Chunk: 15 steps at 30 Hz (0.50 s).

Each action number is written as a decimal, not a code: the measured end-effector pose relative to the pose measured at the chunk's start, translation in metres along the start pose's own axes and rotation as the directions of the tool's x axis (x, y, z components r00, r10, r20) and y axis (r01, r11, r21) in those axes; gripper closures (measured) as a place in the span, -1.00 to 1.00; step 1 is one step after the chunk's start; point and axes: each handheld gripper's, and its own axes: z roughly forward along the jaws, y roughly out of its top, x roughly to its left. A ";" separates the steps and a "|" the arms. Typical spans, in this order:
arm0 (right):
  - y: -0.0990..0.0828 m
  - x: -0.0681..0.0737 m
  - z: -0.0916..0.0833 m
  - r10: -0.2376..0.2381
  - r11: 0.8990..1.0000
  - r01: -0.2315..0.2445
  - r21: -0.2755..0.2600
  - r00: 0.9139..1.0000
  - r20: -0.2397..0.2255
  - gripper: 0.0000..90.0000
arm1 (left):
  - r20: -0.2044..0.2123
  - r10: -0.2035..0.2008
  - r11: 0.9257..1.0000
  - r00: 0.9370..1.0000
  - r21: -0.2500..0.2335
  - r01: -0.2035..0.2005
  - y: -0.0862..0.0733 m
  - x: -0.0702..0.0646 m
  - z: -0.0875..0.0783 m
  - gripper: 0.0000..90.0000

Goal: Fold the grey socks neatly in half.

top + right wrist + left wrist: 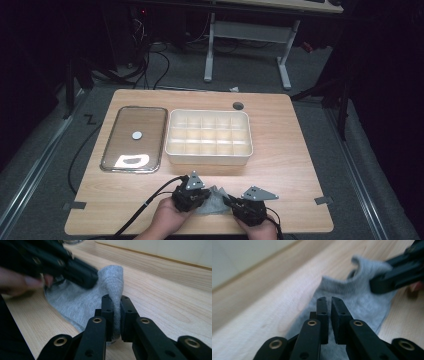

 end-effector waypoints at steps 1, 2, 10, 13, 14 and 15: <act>0.000 -0.003 -0.001 0.022 1.000 -0.022 -0.007 1.000 -0.006 0.88 | -0.005 0.007 1.000 1.000 -0.006 -0.007 0.001 -0.003 0.002 0.88; 0.001 -0.006 -0.001 0.041 0.999 -0.041 -0.012 0.999 -0.007 0.88 | -0.017 0.016 1.000 1.000 -0.009 -0.016 0.002 -0.006 0.004 0.87; 0.010 -0.017 -0.014 0.127 0.988 -0.133 -0.084 0.989 -0.076 0.89 | -0.189 0.141 0.989 0.972 -0.014 -0.146 0.015 -0.029 0.026 0.86; 0.011 -0.015 -0.014 0.122 0.988 -0.129 -0.089 0.990 -0.076 0.89 | -0.208 0.154 0.987 0.966 -0.018 -0.161 0.015 -0.032 0.028 0.86; 0.011 -0.015 -0.014 0.122 0.988 -0.129 -0.089 0.990 -0.076 0.89 | -0.208 0.154 0.987 0.966 -0.018 -0.161 0.015 -0.032 0.028 0.86; 0.011 -0.014 -0.014 0.120 0.988 -0.126 -0.089 0.990 -0.071 0.89 | -0.204 0.145 0.988 0.968 -0.020 -0.152 0.015 -0.032 0.028 0.86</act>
